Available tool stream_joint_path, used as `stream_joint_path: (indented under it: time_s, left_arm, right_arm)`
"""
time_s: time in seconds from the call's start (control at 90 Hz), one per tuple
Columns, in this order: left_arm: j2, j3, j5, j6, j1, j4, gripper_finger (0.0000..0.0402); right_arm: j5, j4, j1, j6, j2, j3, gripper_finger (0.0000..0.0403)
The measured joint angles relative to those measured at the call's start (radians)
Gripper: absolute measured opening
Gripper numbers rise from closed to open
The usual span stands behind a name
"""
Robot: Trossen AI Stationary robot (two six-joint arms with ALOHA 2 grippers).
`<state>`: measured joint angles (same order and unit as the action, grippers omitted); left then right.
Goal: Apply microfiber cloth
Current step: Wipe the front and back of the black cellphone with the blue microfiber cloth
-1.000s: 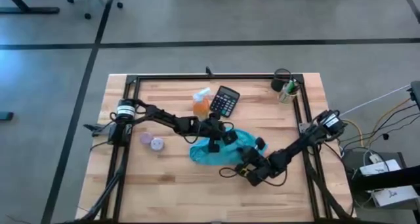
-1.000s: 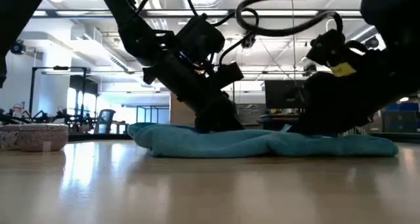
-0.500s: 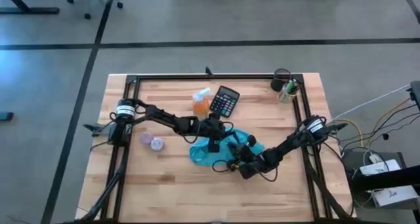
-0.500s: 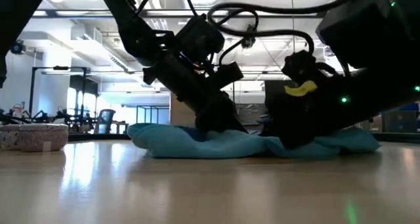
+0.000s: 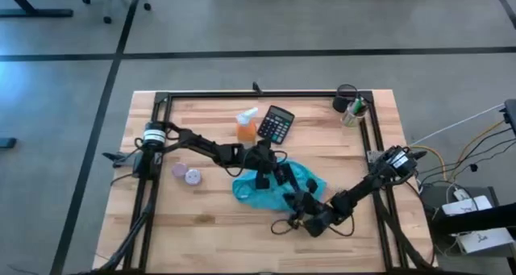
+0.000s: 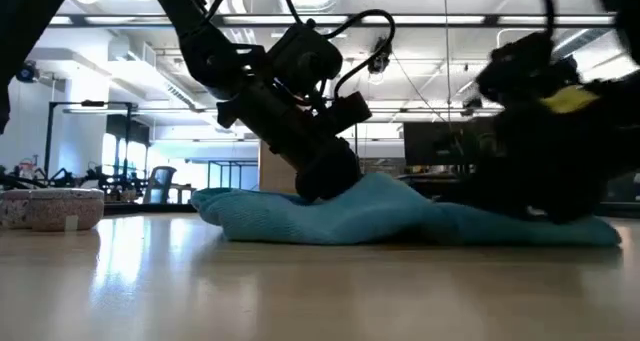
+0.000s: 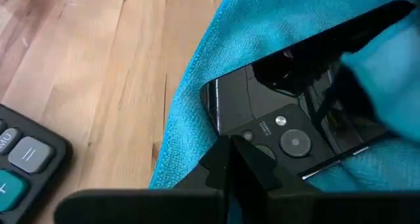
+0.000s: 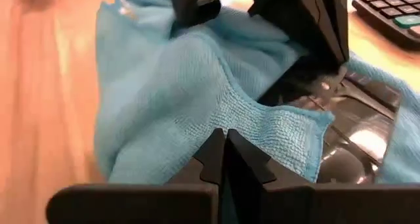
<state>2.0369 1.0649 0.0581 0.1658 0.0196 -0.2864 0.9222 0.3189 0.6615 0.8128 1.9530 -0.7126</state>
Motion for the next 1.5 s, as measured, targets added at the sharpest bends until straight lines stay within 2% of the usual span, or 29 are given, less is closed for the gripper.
stream_joint_path:
  time_s: [0.133,0.256,0.344,0.522,0.644,0.789,0.944,1.167,1.344,1.5]
  left_arm:
    - [0.000,0.000,0.004,-0.002,0.000,0.002,0.0000]
    - [0.000,0.000,0.005,-0.017,0.000,-0.004,0.0000]
    - [0.000,0.000,0.005,-0.018,-0.001,-0.010,0.0000]
    - [0.000,0.000,0.003,-0.018,-0.001,-0.010,0.0000]
    - [0.000,0.000,0.003,-0.018,-0.001,-0.011,0.0000]
    - [0.000,0.000,0.003,-0.018,-0.001,-0.010,0.0000]
    - [0.000,0.000,0.001,-0.018,0.000,-0.009,0.0000]
    - [0.000,0.000,0.001,-0.018,0.000,-0.004,0.0000]
    - [0.000,0.000,0.001,-0.018,0.000,-0.003,0.0000]
    - [0.000,0.000,0.001,-0.019,0.000,-0.004,0.0000]
  right_arm:
    - [0.027,-0.177,0.030,0.144,-0.038,-0.001,0.0000]
    - [0.083,-0.243,0.020,0.194,-0.038,0.000,0.0000]
    - [0.119,-0.235,-0.024,0.157,-0.031,0.003,0.0000]
    - [0.096,-0.222,-0.140,0.104,-0.033,0.003,0.0000]
    - [0.087,-0.147,-0.184,-0.018,-0.032,0.004,0.0000]
    - [0.019,-0.033,-0.202,-0.145,-0.031,0.005,0.0000]
    - [-0.063,0.014,-0.188,-0.165,-0.033,0.004,0.0000]
    - [-0.123,-0.005,-0.103,-0.091,-0.037,0.000,0.0000]
    - [-0.012,-0.135,-0.055,0.111,-0.037,-0.002,0.0000]
    - [0.071,-0.237,-0.091,0.227,-0.034,0.000,0.0000]
